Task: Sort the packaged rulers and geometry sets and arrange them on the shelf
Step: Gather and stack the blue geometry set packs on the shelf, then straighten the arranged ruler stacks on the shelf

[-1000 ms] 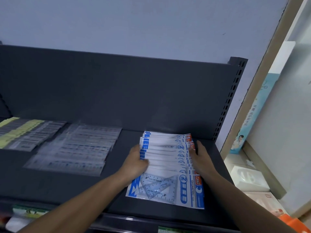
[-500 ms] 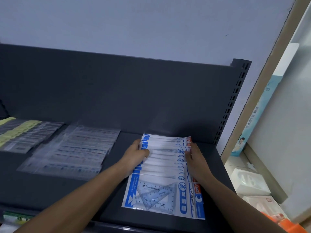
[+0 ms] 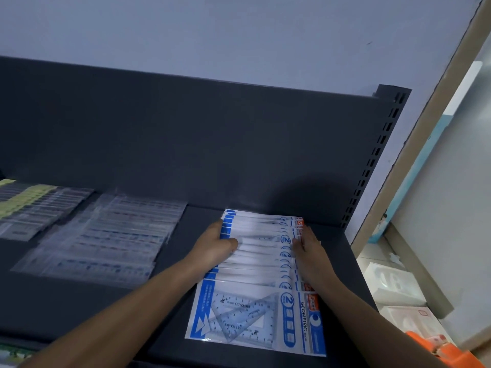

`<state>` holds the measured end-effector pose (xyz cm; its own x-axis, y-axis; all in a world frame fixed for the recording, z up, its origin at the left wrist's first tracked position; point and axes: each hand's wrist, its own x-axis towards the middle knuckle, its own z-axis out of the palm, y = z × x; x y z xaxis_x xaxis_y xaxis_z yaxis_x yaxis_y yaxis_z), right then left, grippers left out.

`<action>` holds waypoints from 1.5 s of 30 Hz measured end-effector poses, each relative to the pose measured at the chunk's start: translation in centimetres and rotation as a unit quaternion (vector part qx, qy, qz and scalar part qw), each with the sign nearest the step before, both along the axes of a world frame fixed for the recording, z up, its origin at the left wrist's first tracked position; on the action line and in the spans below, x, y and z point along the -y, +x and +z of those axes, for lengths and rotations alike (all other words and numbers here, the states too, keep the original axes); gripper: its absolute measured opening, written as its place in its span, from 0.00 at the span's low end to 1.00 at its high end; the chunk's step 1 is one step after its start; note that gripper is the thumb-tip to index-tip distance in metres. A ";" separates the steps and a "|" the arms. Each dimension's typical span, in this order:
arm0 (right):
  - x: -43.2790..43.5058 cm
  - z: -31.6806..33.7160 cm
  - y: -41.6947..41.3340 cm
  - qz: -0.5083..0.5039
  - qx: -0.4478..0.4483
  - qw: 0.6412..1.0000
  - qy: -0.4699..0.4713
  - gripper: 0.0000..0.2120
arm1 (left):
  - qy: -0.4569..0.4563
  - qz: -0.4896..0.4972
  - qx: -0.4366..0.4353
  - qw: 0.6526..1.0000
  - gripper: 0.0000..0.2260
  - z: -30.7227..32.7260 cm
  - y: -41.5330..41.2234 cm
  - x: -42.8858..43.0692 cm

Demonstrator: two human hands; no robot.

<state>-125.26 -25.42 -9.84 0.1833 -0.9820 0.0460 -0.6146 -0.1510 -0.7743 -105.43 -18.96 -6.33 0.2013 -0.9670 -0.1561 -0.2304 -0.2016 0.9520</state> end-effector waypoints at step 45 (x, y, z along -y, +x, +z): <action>-5.1 0.4 26.6 -0.020 0.302 0.941 0.152 0.18 | -0.007 0.145 0.026 0.989 0.21 -1.1 27.3 -4.5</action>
